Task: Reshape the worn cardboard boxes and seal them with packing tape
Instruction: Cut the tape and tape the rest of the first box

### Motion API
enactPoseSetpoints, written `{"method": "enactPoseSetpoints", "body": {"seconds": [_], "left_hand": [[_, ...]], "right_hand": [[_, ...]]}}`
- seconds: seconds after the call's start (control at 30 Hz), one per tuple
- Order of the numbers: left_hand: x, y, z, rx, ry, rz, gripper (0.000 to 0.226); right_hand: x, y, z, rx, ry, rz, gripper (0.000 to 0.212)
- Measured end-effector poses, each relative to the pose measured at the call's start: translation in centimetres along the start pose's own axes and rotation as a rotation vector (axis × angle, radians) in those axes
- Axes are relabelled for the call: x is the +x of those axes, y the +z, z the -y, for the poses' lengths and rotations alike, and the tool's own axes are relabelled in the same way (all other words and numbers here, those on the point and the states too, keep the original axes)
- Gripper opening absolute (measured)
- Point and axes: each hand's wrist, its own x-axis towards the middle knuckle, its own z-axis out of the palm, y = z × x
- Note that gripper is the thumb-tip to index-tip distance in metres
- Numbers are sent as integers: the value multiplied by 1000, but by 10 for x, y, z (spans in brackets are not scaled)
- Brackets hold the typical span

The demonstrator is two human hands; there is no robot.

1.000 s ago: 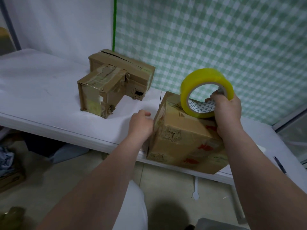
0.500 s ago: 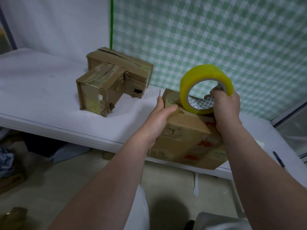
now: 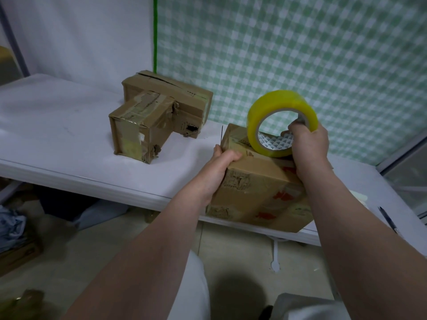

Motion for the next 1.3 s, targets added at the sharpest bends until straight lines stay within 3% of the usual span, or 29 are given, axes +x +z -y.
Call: {"method": "enactPoseSetpoints", "body": {"seconds": [0.23,0.37,0.63,0.7,0.8,0.97,1.07,1.17,1.3], "left_hand": [[4,-2,5,43,-1,-18,92],[4,0,5,43,-18,-21,103],[-6,0,-3,224,-114,-14,44],[-10,-4,-7,323,-172,-1,48],[-13,-8,-18,476,-225,-29,72],[-8,0,-49,778,9,-177,94],[2,19,-60,922,164,-180,115],[9,36,-56,903,283,-164,138],[13,37,-46,824,365,-223,119]], "right_hand": [[-2,0,1,-2,-4,7,14],[-1,-1,2,-7,-2,7,16],[-5,-3,6,-23,-8,14,15],[-6,-3,6,-34,-15,17,12],[-6,-4,4,-37,-32,15,13],[-6,-5,4,-22,-46,18,8],[-6,-6,4,-20,-41,26,9],[-5,-7,3,-21,-35,33,14],[-1,-8,-1,-15,-62,64,13]]}}
